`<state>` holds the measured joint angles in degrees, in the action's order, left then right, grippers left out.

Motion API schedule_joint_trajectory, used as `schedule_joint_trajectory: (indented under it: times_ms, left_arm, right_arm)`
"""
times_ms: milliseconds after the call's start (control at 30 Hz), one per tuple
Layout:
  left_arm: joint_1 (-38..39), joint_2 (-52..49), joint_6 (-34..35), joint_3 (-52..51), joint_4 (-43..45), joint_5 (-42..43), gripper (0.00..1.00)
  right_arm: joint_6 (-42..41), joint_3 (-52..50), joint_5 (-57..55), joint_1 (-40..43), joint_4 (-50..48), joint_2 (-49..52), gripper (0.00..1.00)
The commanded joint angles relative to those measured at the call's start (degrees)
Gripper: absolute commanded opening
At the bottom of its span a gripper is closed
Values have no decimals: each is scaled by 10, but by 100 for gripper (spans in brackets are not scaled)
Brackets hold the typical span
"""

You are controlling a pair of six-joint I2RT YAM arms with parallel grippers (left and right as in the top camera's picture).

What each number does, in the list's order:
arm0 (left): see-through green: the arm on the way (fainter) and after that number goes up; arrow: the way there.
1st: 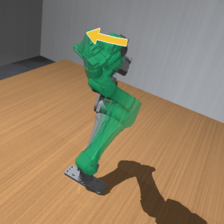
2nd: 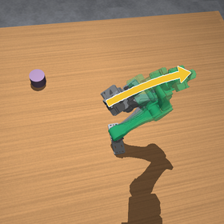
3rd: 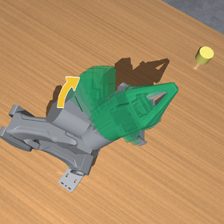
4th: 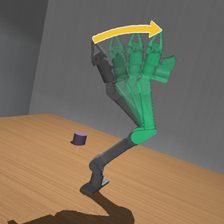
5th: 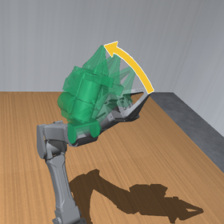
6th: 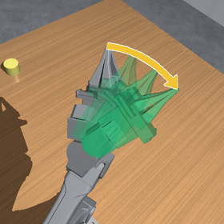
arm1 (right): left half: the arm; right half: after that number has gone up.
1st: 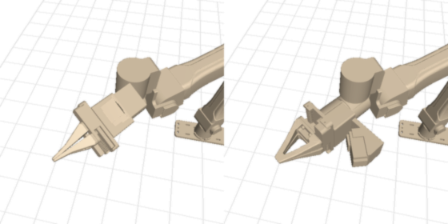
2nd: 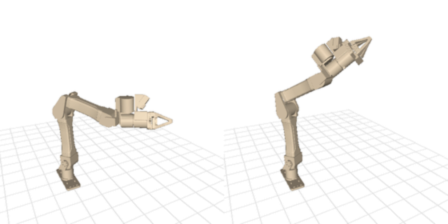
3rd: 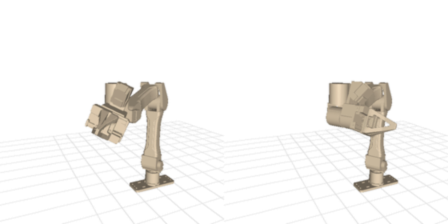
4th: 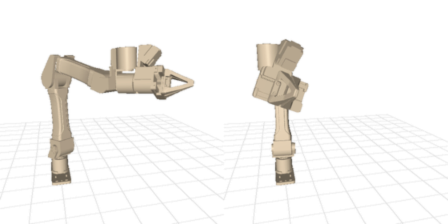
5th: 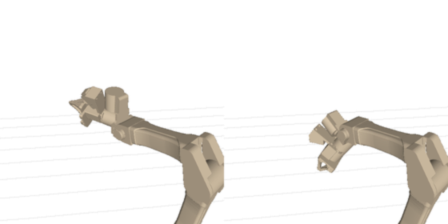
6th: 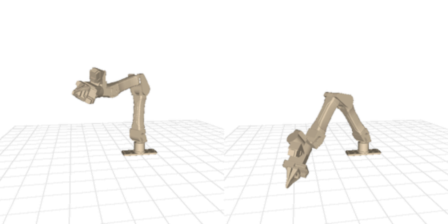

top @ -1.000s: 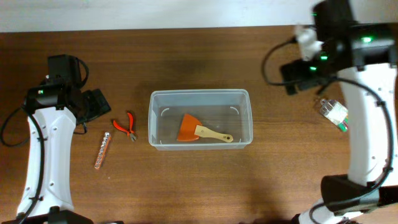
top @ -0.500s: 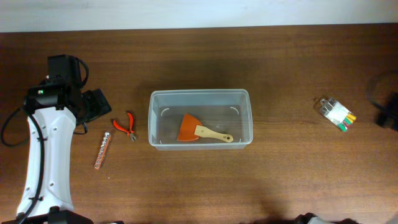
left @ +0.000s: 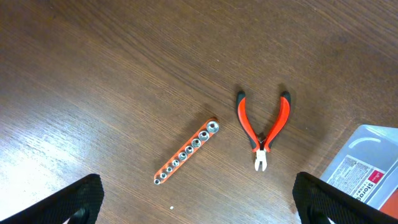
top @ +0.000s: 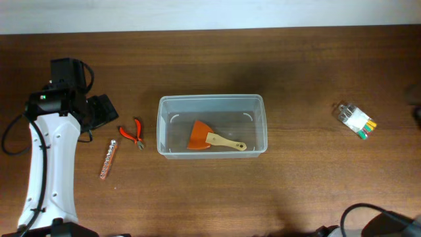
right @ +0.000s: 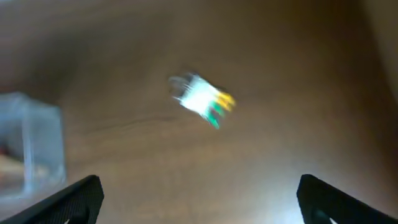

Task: Pack container
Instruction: 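Move the right gripper over the clear packaged tool set, then lower and grasp the packaged tool set with the right gripper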

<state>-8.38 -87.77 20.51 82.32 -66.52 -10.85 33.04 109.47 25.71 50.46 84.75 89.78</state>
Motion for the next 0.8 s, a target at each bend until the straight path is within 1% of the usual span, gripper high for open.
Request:
schedule_joint_trajectory:
  times_ms: [0, 67, 100, 167, 267, 333, 367, 467, 667, 767]
  left_arm:
    - [-2, 2, -9, 1, 3, -8, 99]
    - [-2, 2, -9, 1, 6, -29, 99]
    - [-2, 2, -9, 1, 8, -34, 99]
    - [-2, 2, -9, 1, 9, -36, 99]
    - [-2, 2, -9, 1, 10, -36, 99]
    - [-2, 2, -9, 1, 12, -40, 99]
    - [-2, 2, -9, 1, 16, -40, 99]
    - [-2, 2, -9, 1, 25, -40, 99]
    - [-2, 2, -9, 1, 36, -40, 99]
    - [-2, 2, -9, 1, 40, -39, 99]
  right_arm:
    - [282, -3, 54, -62, -27, 37, 99]
    - [331, -3, -13, -94, -46, 60, 99]
    - [332, -3, -73, -123, -66, 81, 99]
    - [332, -3, -153, -154, -76, 111, 98]
    - [332, -3, -220, -182, -81, 169, 99]
    - [331, -3, -230, -191, -86, 208, 99]
    - [318, -3, -229, -197, -96, 243, 99]
    - [310, -3, -228, -201, -104, 290, 99]
    - [314, -3, -230, -203, -104, 350, 98]
    - [343, -3, -234, -213, -109, 365, 99]
